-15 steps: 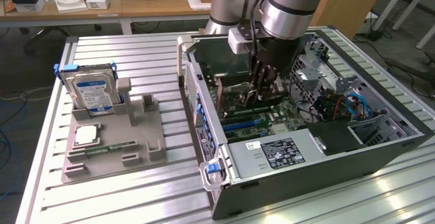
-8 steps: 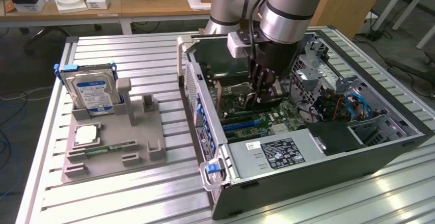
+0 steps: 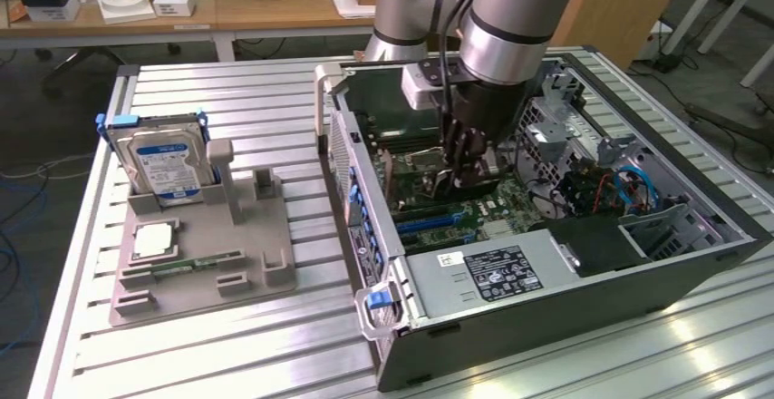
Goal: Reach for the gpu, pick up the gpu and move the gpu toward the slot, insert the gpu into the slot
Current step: 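Insert the gpu into the slot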
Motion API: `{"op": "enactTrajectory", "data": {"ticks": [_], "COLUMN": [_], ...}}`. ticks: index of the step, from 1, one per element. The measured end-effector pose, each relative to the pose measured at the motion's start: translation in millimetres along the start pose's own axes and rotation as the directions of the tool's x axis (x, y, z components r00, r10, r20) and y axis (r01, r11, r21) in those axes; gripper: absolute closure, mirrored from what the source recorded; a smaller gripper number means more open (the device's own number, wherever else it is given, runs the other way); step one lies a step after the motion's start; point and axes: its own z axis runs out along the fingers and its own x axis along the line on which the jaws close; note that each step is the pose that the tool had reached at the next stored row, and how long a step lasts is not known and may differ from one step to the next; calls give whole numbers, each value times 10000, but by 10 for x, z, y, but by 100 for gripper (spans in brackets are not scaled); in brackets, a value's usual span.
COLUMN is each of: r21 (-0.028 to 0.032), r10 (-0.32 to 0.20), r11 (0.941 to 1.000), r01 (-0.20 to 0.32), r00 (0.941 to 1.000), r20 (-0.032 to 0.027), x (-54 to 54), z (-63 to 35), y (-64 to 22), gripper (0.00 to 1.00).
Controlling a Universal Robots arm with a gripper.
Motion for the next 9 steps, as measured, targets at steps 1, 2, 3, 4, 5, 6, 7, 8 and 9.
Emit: {"op": "enactTrajectory", "data": {"ticks": [1,2,3,4,5,6,7,8,9], "r21": [0,0,0,0,0,-1,0,-1,0], "r10": [0,0,0,0,-2,-3,-3,-2,-1], "r11": [10000,10000,10000,10000,10000,10000,10000,10000,10000], "r01": [0,0,0,0,2,3,3,2,1], "r00": [10000,10000,10000,10000,10000,10000,10000,10000,10000], "r20": [1,1,1,0,0,0,0,0,1], "x": [3,5,6,6,7,7,8,8,9], "z": [9,19,28,38,49,63,77,91,106], "y": [0,0,0,0,0,0,0,0,2], "gripper": [73,73,73,73,73,73,73,73,73]}}
